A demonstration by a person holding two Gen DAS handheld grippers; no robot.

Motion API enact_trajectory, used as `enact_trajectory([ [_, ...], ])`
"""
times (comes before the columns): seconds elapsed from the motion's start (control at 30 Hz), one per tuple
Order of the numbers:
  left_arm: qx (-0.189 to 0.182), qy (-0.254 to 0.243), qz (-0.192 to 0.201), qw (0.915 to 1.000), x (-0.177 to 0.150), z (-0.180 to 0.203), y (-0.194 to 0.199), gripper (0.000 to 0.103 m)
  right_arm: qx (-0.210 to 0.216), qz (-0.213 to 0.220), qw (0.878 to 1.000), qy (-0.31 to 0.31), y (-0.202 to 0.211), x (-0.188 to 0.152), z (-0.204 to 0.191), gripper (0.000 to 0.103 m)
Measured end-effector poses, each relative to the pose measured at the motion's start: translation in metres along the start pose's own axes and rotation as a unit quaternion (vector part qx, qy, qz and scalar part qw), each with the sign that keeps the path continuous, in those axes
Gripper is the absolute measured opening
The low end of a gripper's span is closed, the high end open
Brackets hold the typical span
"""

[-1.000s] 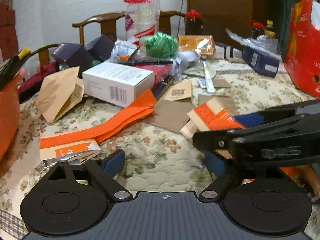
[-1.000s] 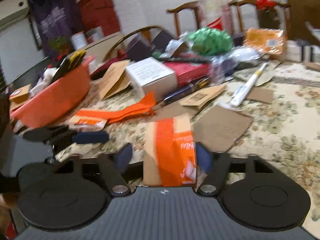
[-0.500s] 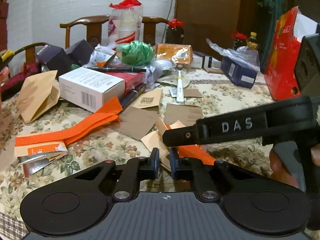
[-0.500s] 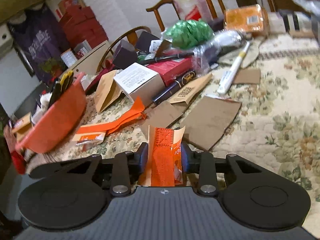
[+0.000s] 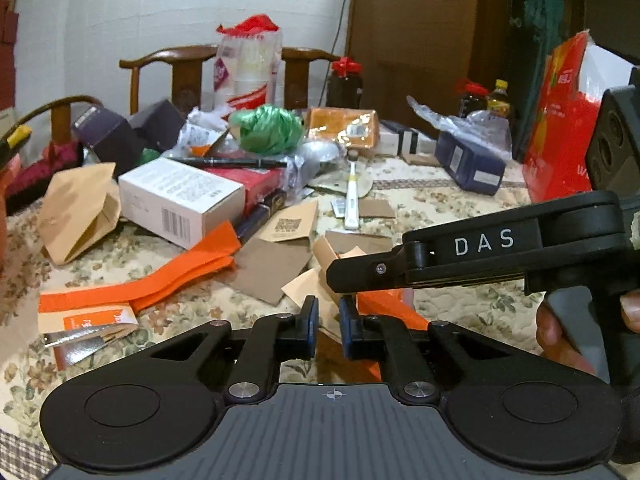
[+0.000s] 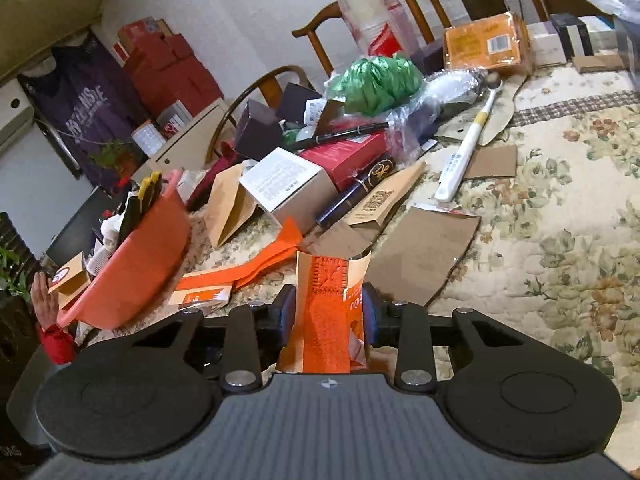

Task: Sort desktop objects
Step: 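Carry the orange packet with the right tool while the left tool carries cardboard to the basin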

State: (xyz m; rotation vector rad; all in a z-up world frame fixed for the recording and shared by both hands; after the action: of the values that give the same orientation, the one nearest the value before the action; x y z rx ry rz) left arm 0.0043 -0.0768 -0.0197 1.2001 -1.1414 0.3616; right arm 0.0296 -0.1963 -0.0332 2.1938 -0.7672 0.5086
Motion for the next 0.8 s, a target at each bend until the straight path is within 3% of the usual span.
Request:
enact_trajectory([
  [0.4, 0.025, -0.030, 0.071, 0.9967, 0.048, -0.013, 0.059, 0.026, 0.046, 0.047, 0.997, 0.031, 0.039, 0.023, -0.055, 0.039],
  [0.6, 0.071, -0.034, 0.125, 0.9890, 0.073, -0.048, 0.117, 0.026, 0.072, 0.076, 0.991, 0.084, 0.051, 0.036, -0.131, 0.040],
  [0.8, 0.151, -0.029, 0.163, 0.9747, 0.085, -0.105, 0.182, 0.026, 0.116, 0.090, 0.978, 0.151, 0.044, 0.036, -0.229, 0.041],
])
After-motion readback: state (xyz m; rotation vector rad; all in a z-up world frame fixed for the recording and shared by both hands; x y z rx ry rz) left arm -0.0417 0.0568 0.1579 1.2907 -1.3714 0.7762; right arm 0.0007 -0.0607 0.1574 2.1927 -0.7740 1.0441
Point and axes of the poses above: each gripper's, at about its wrist camera, not at the fingertips, and y roughly against the way its jaws point, z to its right, x to its top, the point moved 6 cm from there along -y, roughly the way its jaws point, and after that the axes turned 10 degrees about -y, right-handed, at the moved point
